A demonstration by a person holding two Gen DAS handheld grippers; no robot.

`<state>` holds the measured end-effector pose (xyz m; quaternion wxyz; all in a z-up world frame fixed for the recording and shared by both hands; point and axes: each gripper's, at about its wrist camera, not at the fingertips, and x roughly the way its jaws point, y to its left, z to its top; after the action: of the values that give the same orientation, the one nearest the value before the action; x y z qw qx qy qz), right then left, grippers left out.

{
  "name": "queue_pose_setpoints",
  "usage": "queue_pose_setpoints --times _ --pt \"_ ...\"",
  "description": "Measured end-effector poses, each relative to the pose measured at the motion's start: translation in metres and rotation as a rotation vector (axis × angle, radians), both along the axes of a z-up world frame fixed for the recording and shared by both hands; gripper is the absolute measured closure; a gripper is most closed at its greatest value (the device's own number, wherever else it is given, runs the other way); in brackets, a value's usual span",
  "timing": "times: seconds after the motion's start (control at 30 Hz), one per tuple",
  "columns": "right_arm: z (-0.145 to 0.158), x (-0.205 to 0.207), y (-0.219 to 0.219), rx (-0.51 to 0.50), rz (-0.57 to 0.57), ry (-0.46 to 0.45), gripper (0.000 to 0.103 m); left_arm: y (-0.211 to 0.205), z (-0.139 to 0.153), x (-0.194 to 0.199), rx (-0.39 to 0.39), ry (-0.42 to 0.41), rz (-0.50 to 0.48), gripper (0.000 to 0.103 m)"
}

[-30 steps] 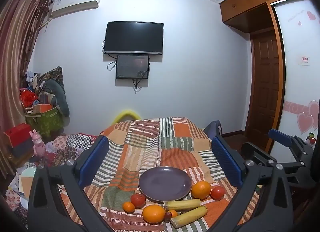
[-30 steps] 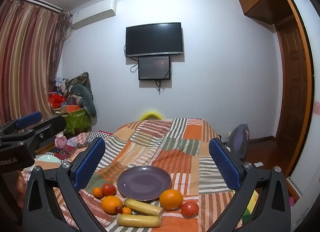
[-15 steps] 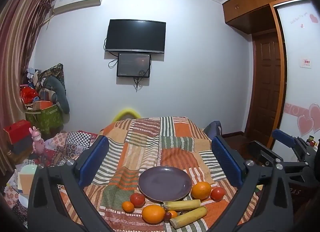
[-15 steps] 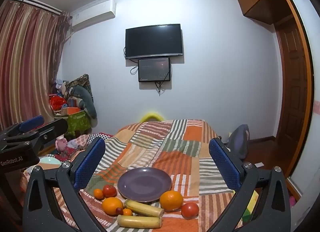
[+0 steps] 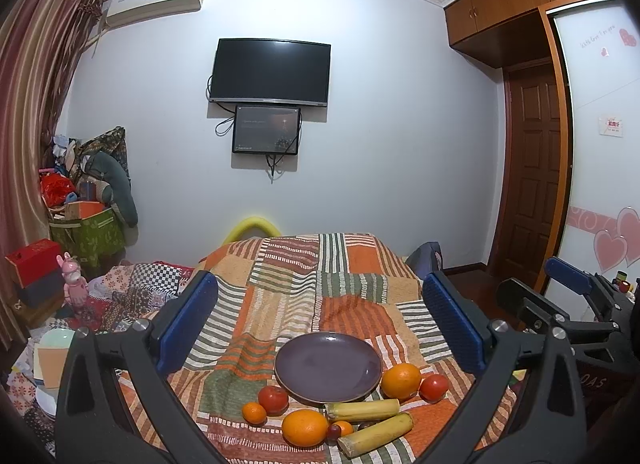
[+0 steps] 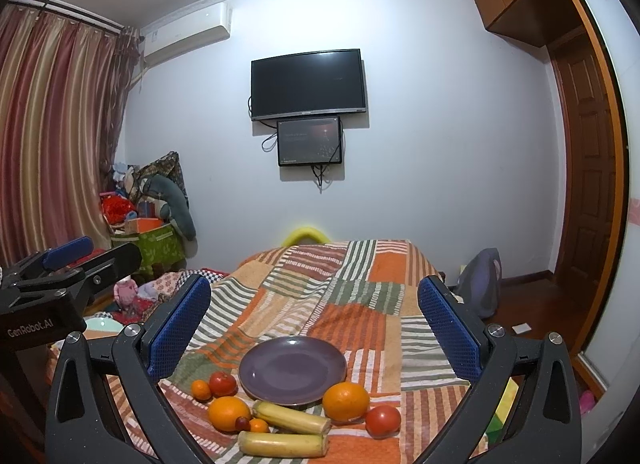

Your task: Organize fruits

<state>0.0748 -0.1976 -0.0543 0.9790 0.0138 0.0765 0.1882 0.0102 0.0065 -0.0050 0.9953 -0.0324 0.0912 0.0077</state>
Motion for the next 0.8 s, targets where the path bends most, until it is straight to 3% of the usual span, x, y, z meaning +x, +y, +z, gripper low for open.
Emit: queue_pose_setpoints --times 0.8 --pt "-0.0042 0.0021 -0.0053 0.021 -0.002 0.012 0.000 -0.0092 -0.0002 0.0015 0.008 -0.007 -0.004 0.000"
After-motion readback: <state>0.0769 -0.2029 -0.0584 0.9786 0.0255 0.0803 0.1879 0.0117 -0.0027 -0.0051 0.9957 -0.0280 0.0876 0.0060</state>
